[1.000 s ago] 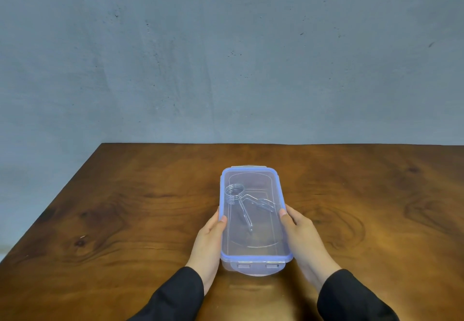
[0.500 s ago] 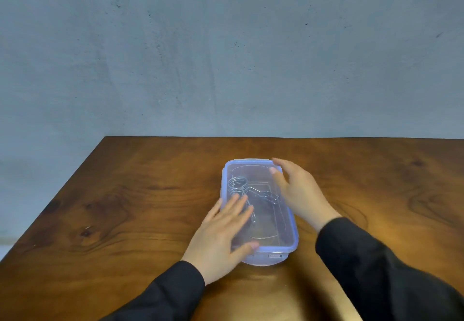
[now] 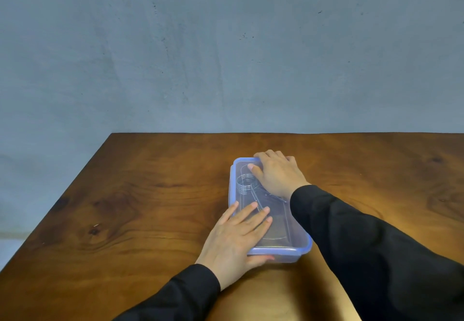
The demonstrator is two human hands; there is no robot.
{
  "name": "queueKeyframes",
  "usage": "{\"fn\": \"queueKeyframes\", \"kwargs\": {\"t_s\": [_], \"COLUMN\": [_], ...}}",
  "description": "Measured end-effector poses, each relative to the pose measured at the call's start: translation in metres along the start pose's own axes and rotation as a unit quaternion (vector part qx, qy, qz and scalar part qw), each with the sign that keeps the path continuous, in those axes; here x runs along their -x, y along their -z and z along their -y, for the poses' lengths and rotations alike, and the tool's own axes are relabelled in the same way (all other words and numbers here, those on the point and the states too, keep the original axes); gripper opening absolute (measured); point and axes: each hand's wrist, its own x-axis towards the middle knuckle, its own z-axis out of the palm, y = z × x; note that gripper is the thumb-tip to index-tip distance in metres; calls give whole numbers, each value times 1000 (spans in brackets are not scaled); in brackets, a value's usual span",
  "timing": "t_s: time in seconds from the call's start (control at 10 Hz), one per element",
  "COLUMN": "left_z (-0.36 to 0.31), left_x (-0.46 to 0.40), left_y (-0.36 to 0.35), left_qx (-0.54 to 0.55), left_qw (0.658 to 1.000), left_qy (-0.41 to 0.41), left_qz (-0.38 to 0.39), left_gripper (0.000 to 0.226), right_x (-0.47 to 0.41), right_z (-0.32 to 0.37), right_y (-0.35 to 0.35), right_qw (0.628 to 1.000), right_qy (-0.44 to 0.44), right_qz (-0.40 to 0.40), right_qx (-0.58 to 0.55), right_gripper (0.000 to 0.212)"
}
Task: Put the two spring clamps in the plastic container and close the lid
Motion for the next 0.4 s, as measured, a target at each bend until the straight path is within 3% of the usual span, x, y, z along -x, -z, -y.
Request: {"fn": "queueKeyframes", "kwargs": {"t_s": [0.2, 0.3, 0.4], "left_z": [0, -2, 4], "left_x": [2, 3, 7], "left_y": [3, 12, 20], "left_qx": [14, 57, 135], "left_qw": [1000, 998, 991], "left_qy": [10, 14, 19], "left_qz": [11, 24, 8], "left_gripper": [71, 75, 65], "right_x": [2, 7, 19], "right_z": [-6, -13, -29], "right_y": [0, 15, 46], "right_qw": [999, 973, 920], "right_qy": [0, -19, -42], "right_qz": [22, 8, -123], "right_qx": [-29, -229, -370], "right_gripper": [63, 56, 45]}}
